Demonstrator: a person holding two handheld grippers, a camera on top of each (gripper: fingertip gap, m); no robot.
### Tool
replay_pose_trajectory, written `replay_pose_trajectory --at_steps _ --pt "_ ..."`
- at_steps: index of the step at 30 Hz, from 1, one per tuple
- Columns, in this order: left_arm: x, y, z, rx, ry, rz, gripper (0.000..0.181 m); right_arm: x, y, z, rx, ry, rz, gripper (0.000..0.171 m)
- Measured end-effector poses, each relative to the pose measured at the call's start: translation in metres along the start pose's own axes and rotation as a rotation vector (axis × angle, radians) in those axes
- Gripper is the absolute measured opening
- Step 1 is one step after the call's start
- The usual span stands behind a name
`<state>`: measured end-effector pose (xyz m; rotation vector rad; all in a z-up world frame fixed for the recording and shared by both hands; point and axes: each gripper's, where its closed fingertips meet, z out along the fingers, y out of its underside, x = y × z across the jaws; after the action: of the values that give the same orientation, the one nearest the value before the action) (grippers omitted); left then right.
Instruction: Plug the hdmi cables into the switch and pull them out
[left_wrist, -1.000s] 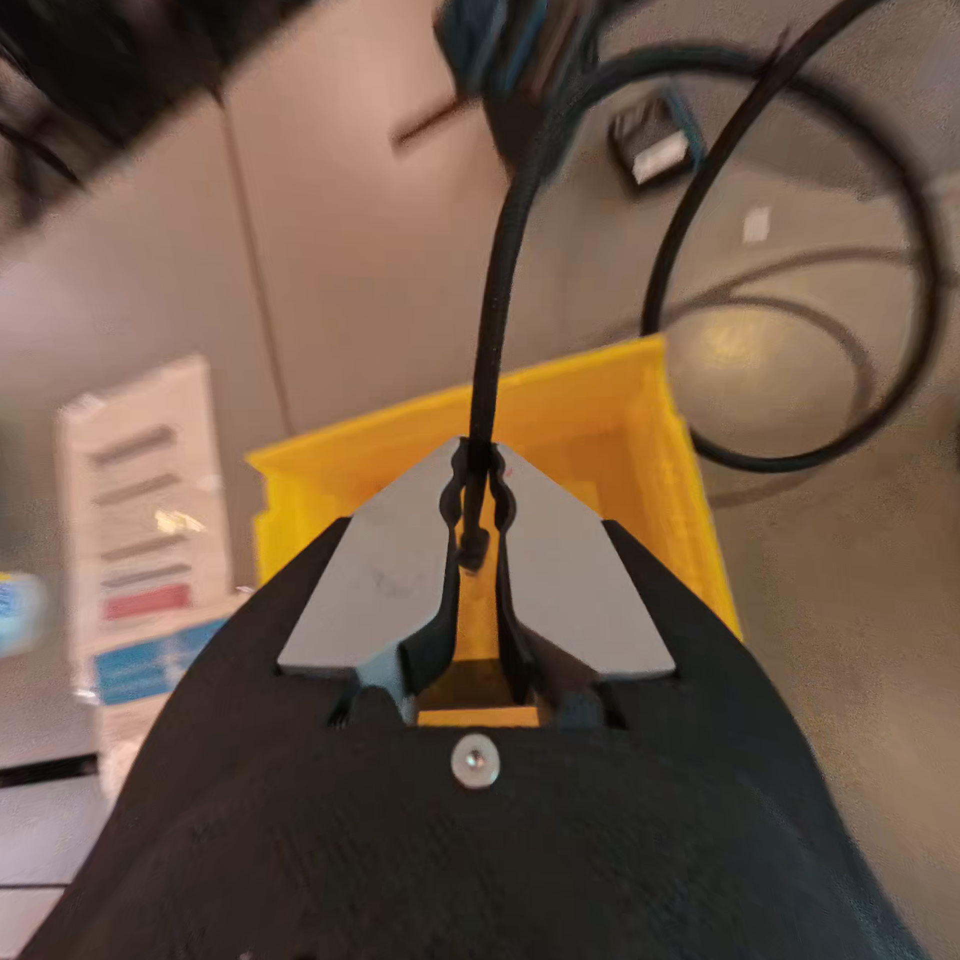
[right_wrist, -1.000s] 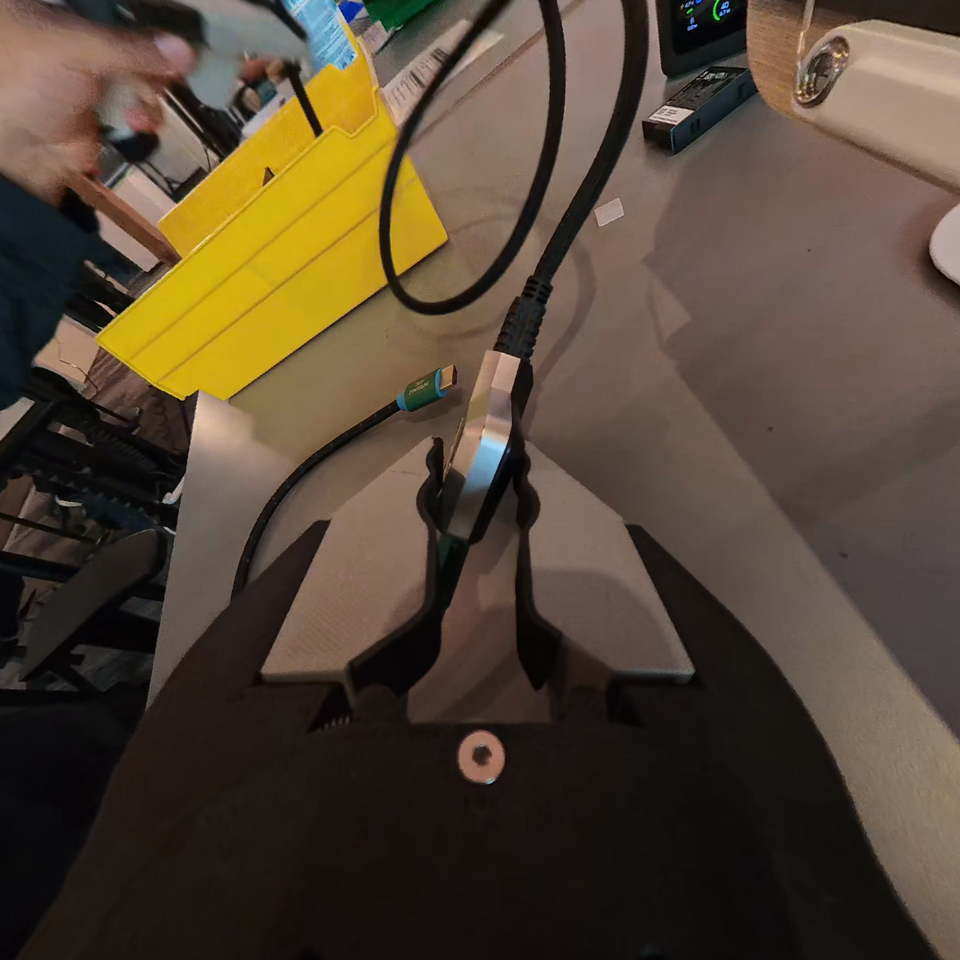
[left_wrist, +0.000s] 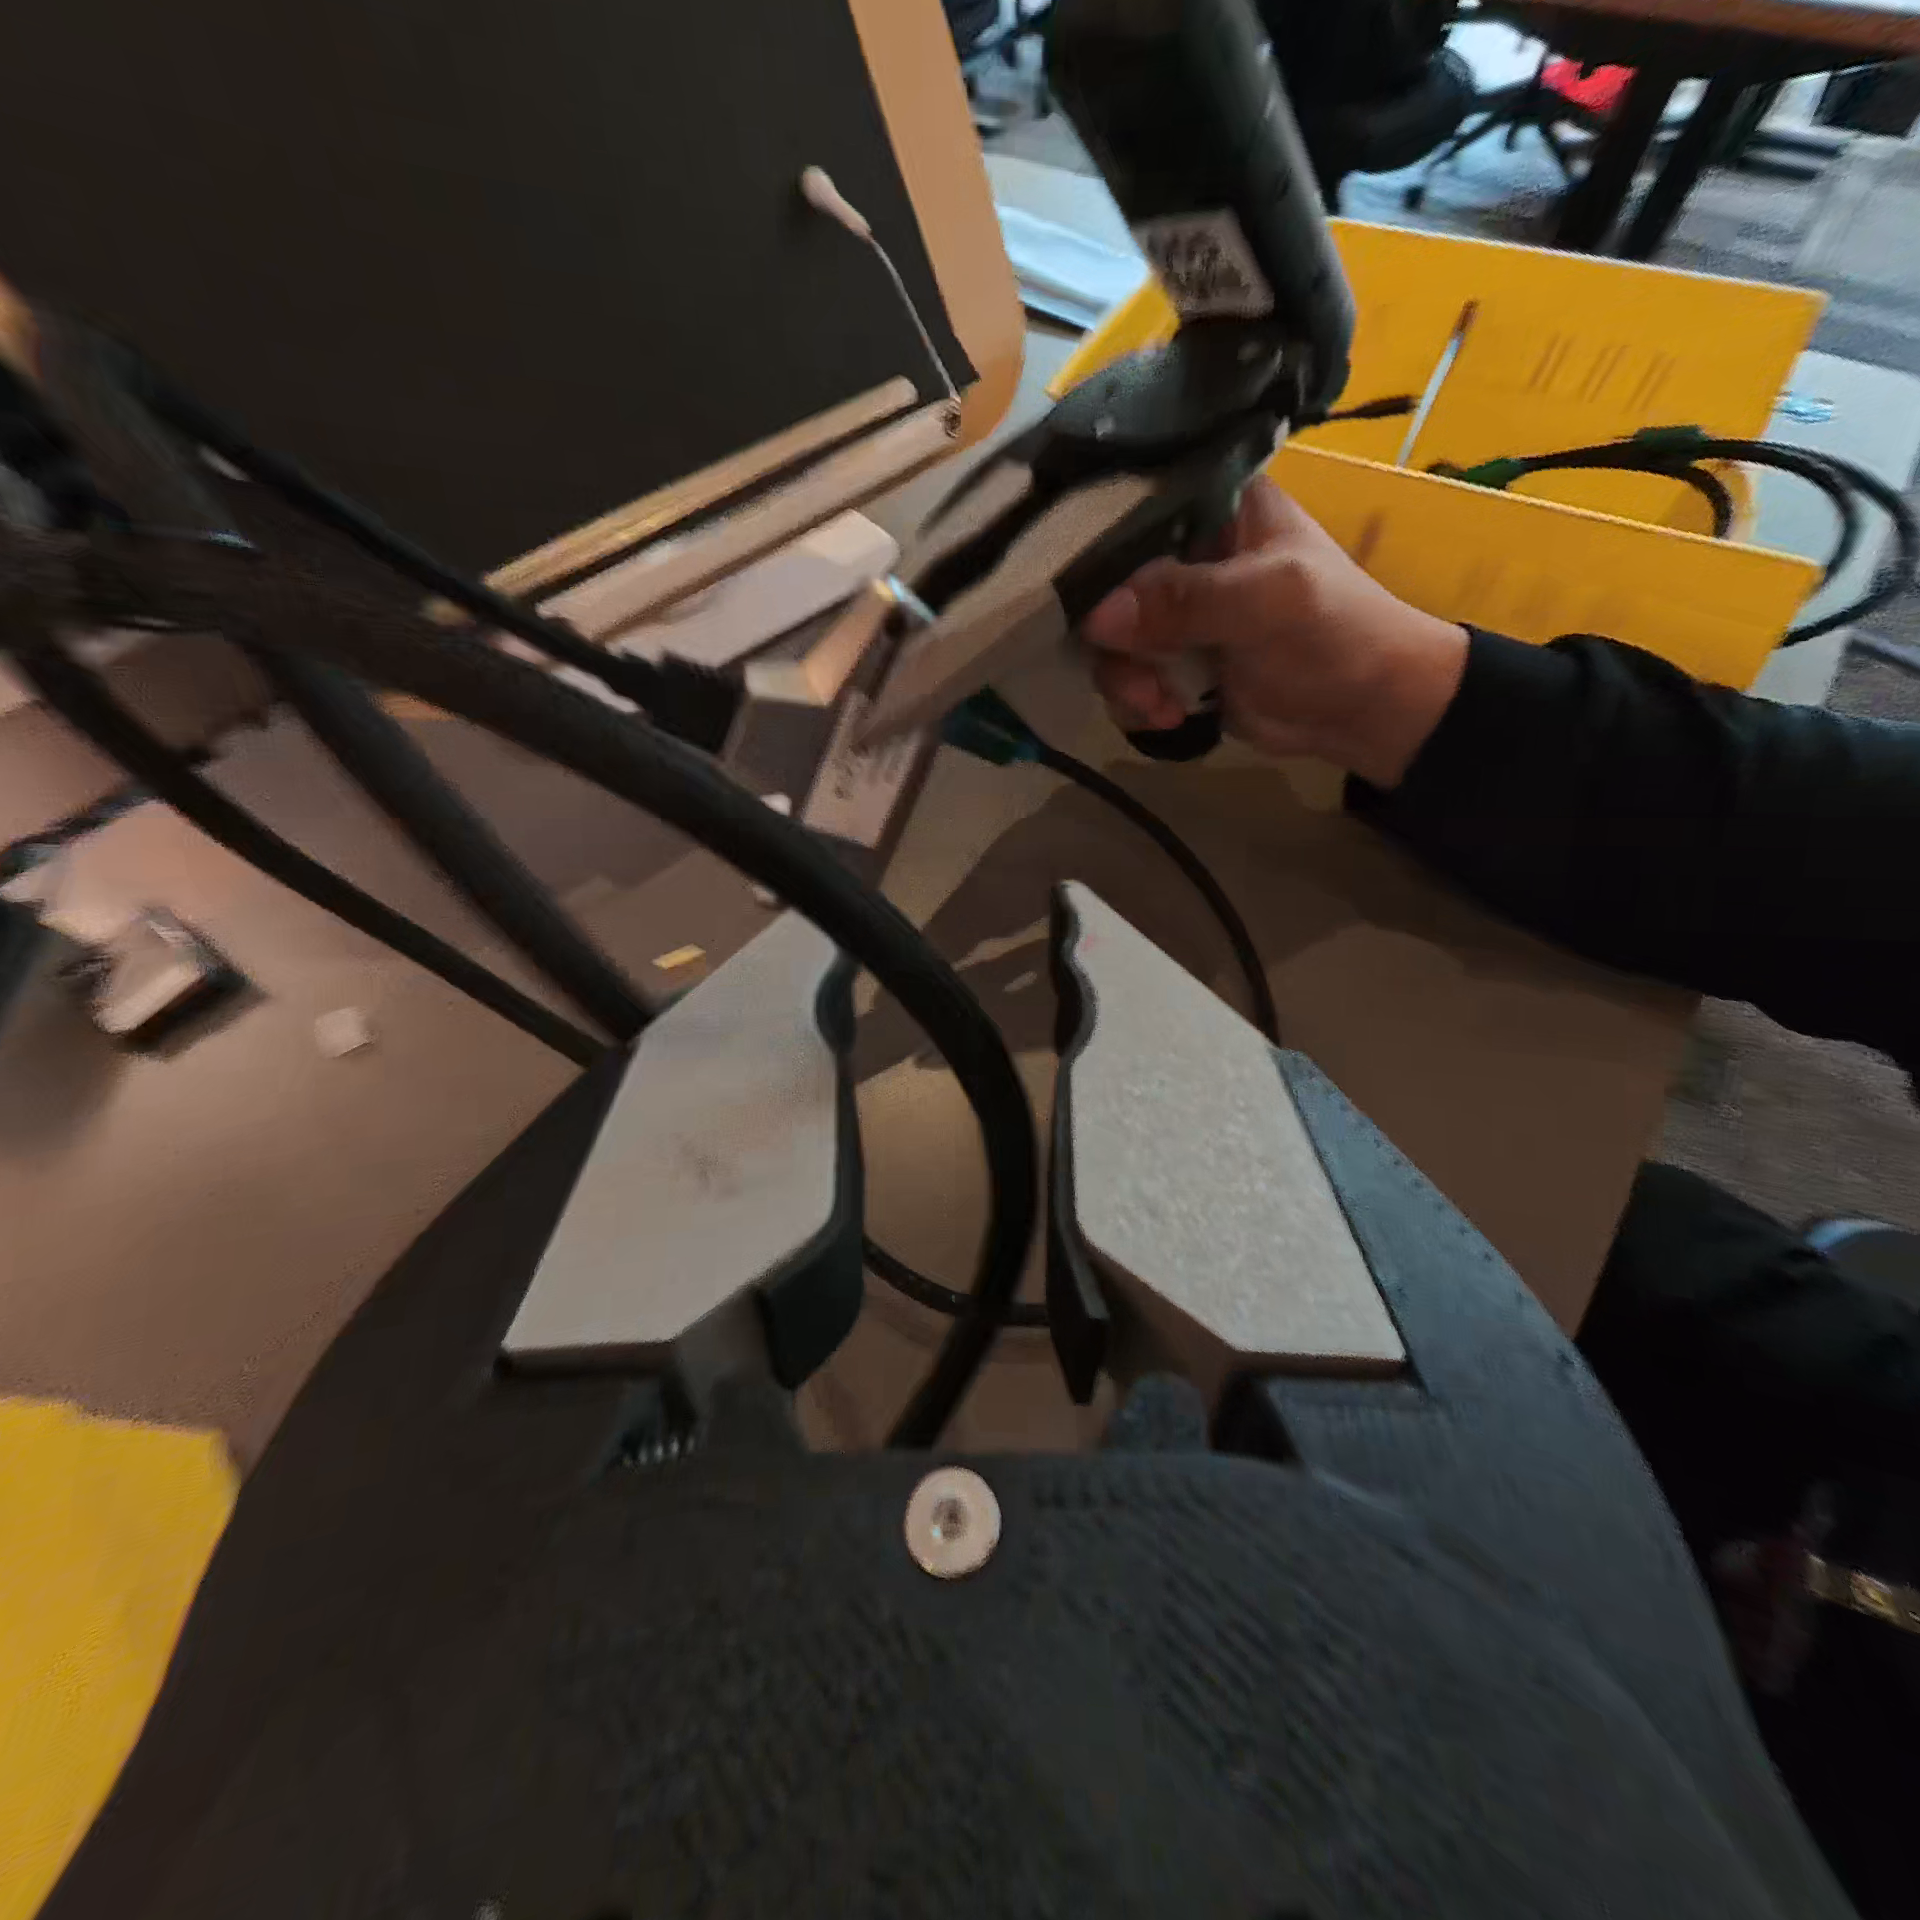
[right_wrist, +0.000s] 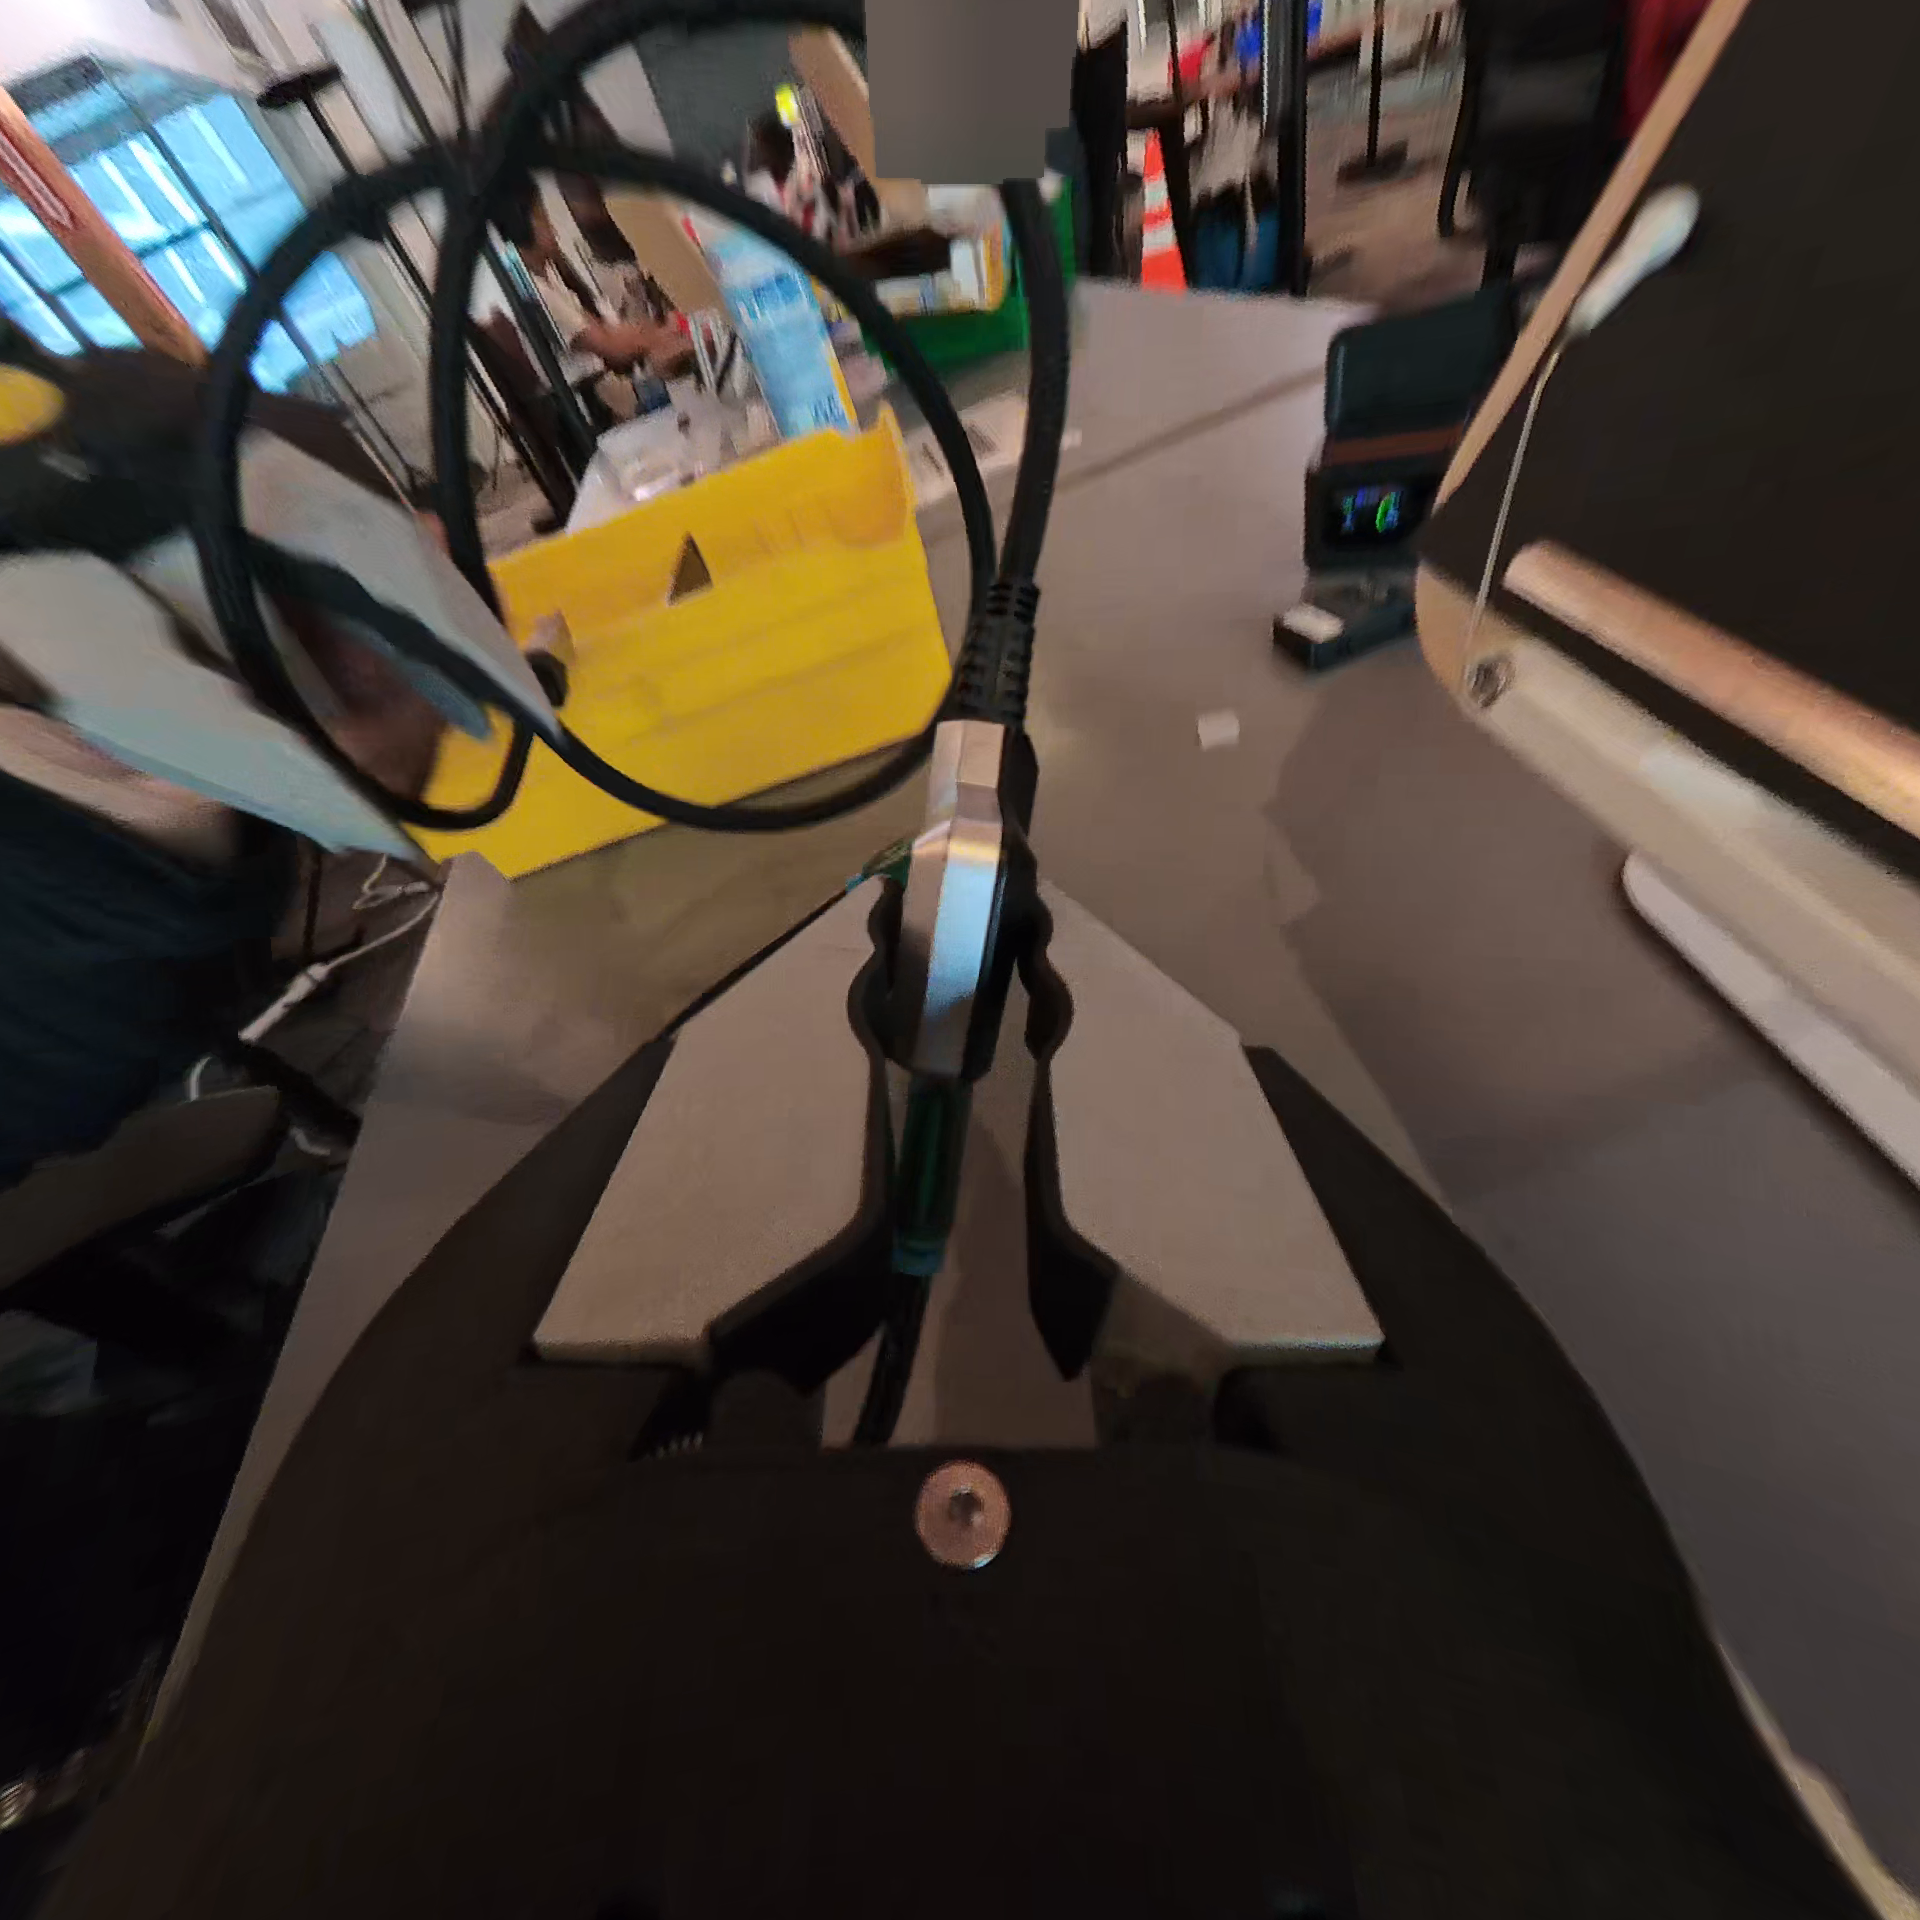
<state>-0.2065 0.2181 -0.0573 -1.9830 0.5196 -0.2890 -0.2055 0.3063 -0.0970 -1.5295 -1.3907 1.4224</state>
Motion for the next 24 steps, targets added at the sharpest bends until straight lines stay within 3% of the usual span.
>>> replay_pose_trajectory --at_steps 4,6,8,11,13,18,24 --pt "0.006 0.018 0.043 0.015 0.173 -0.148 0.028 -0.002 -0.025 -0.022 0.116 0.061 -0.1 0.018" --pt "0.004 0.023 0.063 0.024 0.241 -0.234 0.042 -0.001 -0.034 -0.033 0.158 0.106 -0.144 0.018" --pt "0.012 0.022 0.074 0.04 0.355 -0.272 0.046 0.002 -0.04 -0.042 0.188 0.152 -0.177 0.018" --pt "0.002 0.002 0.076 0.224 0.347 -0.177 0.016 0.016 -0.041 -0.05 0.18 0.281 -0.221 0.018" --pt "-0.01 -0.006 0.077 0.291 0.288 -0.162 0.012 0.021 -0.04 -0.052 0.178 0.302 -0.214 0.018" --pt "-0.019 0.015 0.094 0.2 0.244 -0.112 0.037 0.01 -0.041 -0.054 0.223 0.139 -0.139 0.017" --pt "-0.011 0.001 0.083 0.309 0.327 -0.168 0.061 -0.02 -0.035 -0.044 0.22 -0.192 -0.007 0.018"
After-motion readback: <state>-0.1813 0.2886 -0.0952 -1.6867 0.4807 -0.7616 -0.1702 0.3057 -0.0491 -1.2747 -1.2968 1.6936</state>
